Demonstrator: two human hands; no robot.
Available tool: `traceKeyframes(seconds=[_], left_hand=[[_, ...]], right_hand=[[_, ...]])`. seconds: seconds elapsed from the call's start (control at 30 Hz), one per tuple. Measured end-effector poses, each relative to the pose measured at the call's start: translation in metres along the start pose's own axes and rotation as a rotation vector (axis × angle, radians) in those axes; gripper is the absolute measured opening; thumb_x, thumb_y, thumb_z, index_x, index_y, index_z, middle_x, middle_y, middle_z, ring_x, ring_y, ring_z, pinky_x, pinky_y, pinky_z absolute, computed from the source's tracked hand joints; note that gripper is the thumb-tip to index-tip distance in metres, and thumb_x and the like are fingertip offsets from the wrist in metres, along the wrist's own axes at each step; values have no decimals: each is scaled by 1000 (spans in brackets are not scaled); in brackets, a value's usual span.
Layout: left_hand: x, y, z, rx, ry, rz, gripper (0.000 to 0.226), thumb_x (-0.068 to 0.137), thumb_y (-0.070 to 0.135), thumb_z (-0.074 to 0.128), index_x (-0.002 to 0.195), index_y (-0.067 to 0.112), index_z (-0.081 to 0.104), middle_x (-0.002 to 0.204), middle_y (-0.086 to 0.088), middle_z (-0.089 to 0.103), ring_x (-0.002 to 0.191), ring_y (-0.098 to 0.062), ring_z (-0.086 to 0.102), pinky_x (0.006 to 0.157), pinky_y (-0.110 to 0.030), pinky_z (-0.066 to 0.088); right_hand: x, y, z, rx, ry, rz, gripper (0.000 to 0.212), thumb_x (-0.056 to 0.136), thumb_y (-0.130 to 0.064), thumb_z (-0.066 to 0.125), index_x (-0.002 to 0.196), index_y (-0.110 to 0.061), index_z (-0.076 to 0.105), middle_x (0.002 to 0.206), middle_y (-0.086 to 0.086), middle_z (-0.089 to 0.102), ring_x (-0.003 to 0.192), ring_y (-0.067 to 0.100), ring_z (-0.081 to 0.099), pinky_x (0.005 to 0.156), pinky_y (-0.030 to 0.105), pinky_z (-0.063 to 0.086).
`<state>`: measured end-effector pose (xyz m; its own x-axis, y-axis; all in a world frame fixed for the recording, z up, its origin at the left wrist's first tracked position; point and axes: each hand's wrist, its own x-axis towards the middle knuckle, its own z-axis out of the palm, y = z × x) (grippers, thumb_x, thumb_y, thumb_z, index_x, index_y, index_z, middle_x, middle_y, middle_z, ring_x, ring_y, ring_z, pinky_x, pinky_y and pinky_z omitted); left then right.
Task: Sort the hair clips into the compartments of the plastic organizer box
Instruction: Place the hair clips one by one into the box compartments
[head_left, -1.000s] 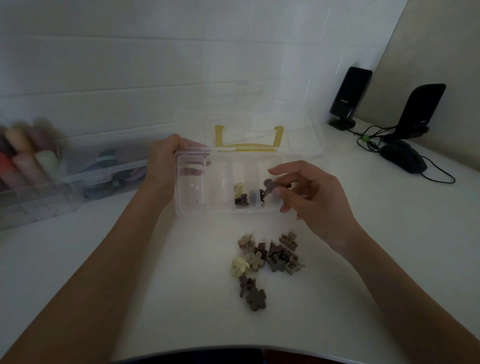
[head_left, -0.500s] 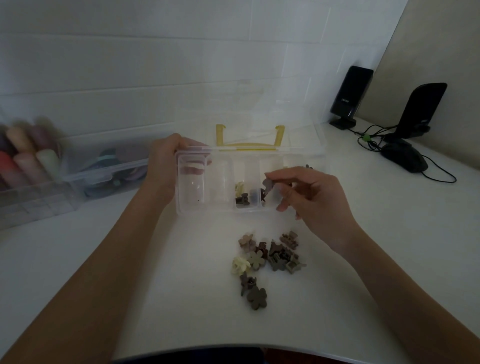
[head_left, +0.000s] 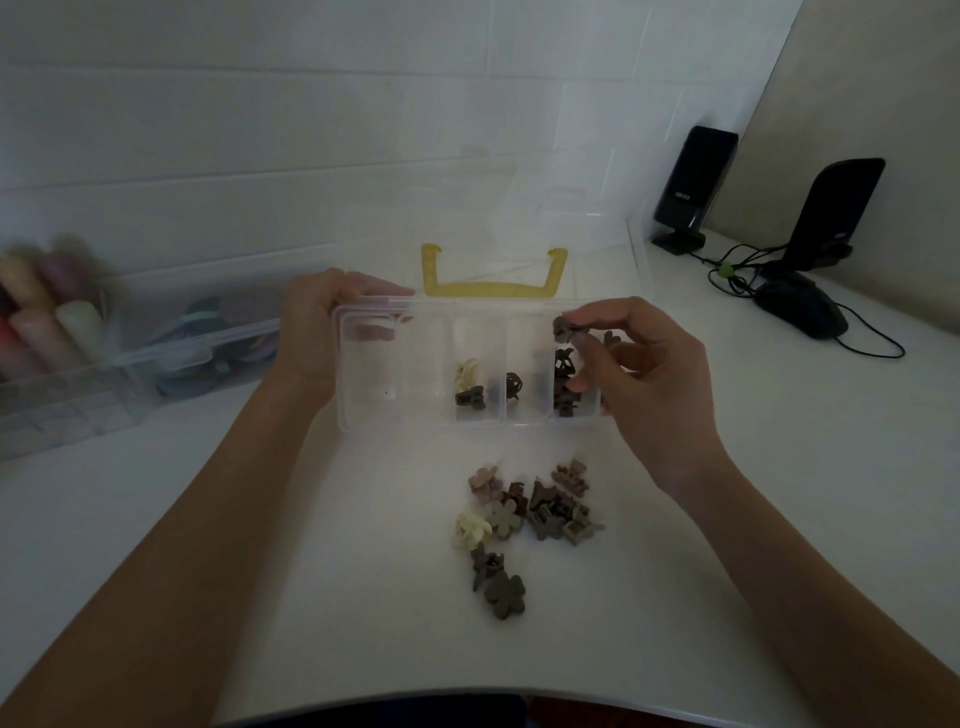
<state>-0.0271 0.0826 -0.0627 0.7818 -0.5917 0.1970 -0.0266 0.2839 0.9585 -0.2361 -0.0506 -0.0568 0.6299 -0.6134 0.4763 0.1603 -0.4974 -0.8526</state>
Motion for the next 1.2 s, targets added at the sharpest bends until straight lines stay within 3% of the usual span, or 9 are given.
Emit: traceKeyframes(seconds=[0.13, 0.33, 0.47, 0.63, 0.8, 0.9, 1.03, 1.2], left_hand=[[-1, 3, 2, -11, 16, -40, 56, 80, 4, 26, 50, 14, 73, 53, -1, 68, 54, -12, 62, 53, -17, 48], [-4, 7, 1, -18, 16, -78, 56, 80, 5, 25, 49, 12, 72, 52, -1, 67, 52, -12, 60, 52, -19, 46], [-2, 8, -6, 7, 5, -104, 35, 57, 19, 39, 53, 9, 72, 53, -3, 67, 51, -15, 59, 50, -20, 45], [0, 7, -8, 36, 17, -92, 36, 51, 25, 40, 53, 10, 73, 55, -3, 68, 53, -15, 61, 50, -19, 46], [0, 7, -7, 29, 48, -129, 35, 50, 24, 41, 54, 8, 72, 56, -5, 69, 55, -17, 61, 52, -21, 45], [-2, 8, -4, 28, 51, -141, 35, 49, 23, 40, 52, 9, 72, 54, -4, 67, 53, -17, 59, 51, -20, 44], [-2, 9, -2, 33, 46, -138, 34, 49, 23, 39, 48, 11, 71, 50, -2, 65, 47, -14, 57, 47, -17, 43], [3, 5, -6, 45, 44, -137, 33, 52, 22, 42, 51, 10, 72, 53, -5, 67, 55, -20, 61, 55, -24, 46]], right_hand=[[1, -3, -1, 35, 86, -8, 19, 92, 0, 53, 101, -13, 65, 97, 0, 68, 57, 22, 62, 49, 12, 43], [2, -1, -3, -38, 131, 25, 24, 92, -2, 52, 100, -21, 65, 95, -11, 68, 54, 21, 62, 46, 19, 44], [2, -3, -2, -35, 173, 23, 23, 92, -1, 52, 96, -21, 65, 88, -21, 66, 53, 14, 61, 47, 13, 43], [5, 0, -6, -53, 247, 52, 23, 94, -1, 48, 99, -17, 64, 97, -7, 66, 50, 15, 60, 45, 13, 41], [6, 4, -9, -86, 277, 43, 36, 91, 7, 42, 91, -19, 67, 91, -4, 66, 52, 14, 60, 45, 18, 43], [5, 9, -5, -96, 230, 69, 34, 88, 9, 40, 83, -12, 66, 88, 0, 68, 56, 11, 65, 46, 25, 49], [6, 8, -6, -25, 153, 110, 36, 80, 13, 38, 70, -9, 64, 68, -2, 66, 59, 16, 66, 52, 25, 53], [2, 5, -11, -327, -82, -201, 28, 72, -8, 45, 66, -29, 62, 64, -13, 62, 57, 12, 58, 53, 18, 43]])
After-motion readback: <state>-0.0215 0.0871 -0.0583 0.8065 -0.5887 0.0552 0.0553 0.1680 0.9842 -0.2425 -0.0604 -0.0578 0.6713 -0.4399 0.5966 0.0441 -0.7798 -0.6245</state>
